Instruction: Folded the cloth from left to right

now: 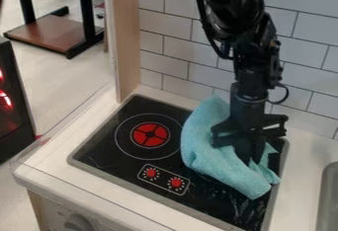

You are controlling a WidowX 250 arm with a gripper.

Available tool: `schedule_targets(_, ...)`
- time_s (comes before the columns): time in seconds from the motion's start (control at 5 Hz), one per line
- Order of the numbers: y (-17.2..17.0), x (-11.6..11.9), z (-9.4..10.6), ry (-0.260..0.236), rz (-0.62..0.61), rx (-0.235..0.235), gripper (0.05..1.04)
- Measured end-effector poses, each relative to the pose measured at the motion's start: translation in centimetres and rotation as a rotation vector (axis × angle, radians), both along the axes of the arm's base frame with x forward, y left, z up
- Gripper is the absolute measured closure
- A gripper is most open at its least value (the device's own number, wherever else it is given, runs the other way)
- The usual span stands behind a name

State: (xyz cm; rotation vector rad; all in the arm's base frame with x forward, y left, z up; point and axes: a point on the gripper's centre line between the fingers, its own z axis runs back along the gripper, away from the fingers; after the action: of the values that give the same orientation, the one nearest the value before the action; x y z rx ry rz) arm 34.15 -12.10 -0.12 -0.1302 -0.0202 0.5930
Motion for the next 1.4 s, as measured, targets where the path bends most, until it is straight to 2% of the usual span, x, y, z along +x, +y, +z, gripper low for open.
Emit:
schedule_targets(0.2,0.1,0.1,0.0,-0.007,0.003,0.006,0.815)
schedule_targets(0.6,0.4,-0.4,0.7,-0.021,0.035,0.011,0.291)
schedule_targets(0.8,0.6,-0.5,1.5,-0.036,0.039,0.015,0.073)
schedule_targets(1.2,0.5,-0.7,5.8,-0.118,0.053,-0.022,0.085)
schedule_targets(1.4,0.6,-1.3,8.8,-0.171,0.047,-0.048,0.085)
